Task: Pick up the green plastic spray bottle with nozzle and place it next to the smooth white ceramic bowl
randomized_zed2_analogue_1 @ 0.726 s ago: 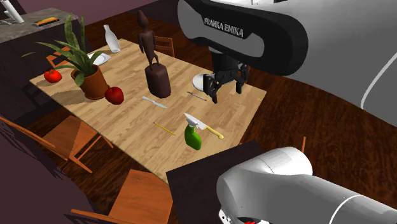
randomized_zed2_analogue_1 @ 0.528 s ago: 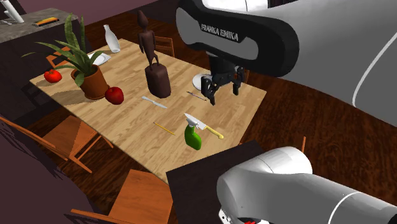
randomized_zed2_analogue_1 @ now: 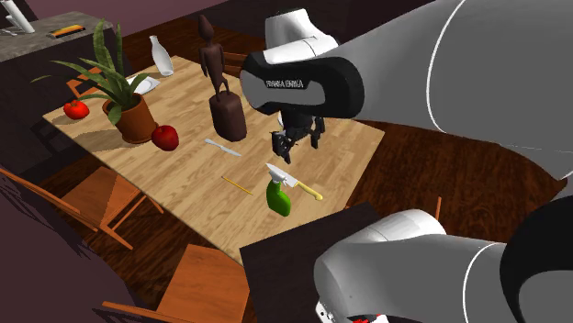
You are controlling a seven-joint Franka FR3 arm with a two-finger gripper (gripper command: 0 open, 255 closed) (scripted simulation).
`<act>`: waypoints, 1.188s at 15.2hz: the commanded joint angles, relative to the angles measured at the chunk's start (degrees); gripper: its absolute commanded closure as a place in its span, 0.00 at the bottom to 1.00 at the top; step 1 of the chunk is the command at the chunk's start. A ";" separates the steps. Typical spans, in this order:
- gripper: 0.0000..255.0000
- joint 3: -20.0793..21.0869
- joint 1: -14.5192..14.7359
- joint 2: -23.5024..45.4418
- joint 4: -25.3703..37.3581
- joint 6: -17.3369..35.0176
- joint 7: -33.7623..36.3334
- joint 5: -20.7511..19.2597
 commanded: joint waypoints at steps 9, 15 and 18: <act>0.00 2.52 4.00 17.62 -1.72 23.66 -2.07 0.33; 0.00 3.08 4.36 24.22 -2.27 31.60 -1.98 -0.47; 0.00 3.03 4.17 26.21 -3.06 34.37 -1.67 -0.94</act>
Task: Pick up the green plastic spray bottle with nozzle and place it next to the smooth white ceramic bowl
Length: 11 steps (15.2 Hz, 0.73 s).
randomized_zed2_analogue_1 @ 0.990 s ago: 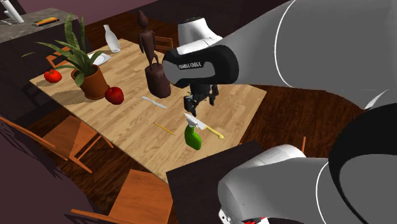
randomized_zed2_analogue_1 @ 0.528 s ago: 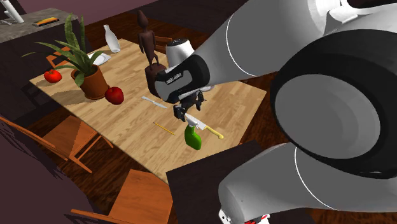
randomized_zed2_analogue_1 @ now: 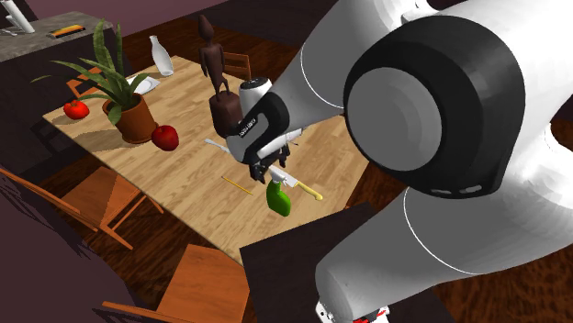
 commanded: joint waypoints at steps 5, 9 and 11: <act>0.00 0.05 -0.04 0.98 -0.63 1.63 0.29 -0.24; 0.00 0.05 -0.04 0.98 -0.62 1.62 0.29 -0.24; 1.00 0.05 -0.04 0.98 -0.62 1.62 0.29 -0.24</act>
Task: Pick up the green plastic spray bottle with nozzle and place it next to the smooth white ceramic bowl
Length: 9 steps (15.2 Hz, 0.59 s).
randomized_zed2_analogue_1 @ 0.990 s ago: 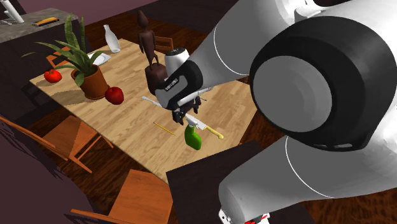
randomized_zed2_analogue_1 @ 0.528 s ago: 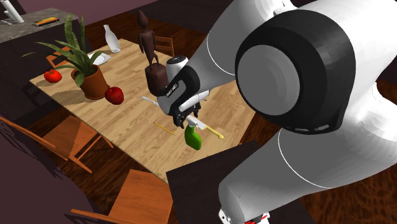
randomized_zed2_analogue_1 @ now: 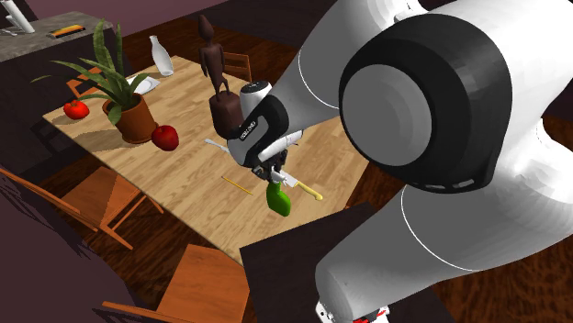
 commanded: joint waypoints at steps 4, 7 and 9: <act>1.00 0.00 0.00 0.00 0.00 0.00 0.00 0.00; 1.00 0.00 0.00 -0.01 -0.01 0.01 0.00 0.00; 1.00 -0.01 0.04 -0.75 0.17 -0.91 -0.16 0.17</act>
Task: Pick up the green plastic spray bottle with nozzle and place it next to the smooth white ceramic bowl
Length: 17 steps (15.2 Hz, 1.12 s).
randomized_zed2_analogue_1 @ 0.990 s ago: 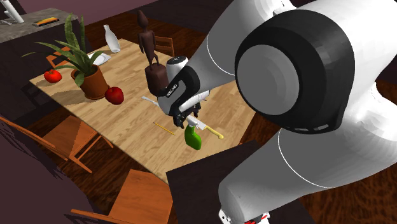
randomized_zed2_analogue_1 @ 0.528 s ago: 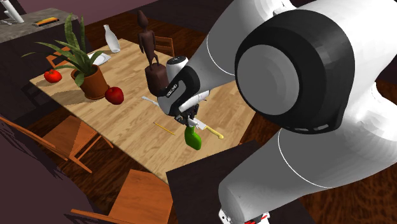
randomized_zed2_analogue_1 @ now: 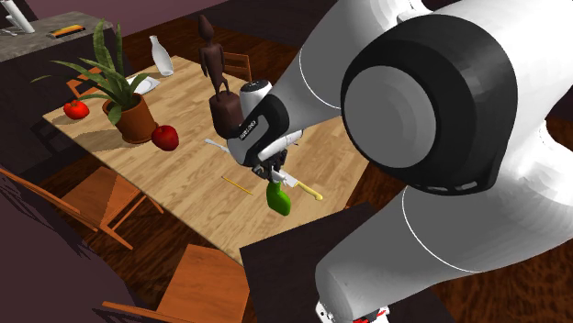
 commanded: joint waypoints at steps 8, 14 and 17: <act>1.00 -0.11 0.33 -5.69 2.10 -7.76 -1.08 1.09; 1.00 -0.20 0.49 -9.02 4.18 -13.15 -1.67 1.58; 1.00 -0.25 0.56 -10.46 5.40 -15.80 -1.93 1.77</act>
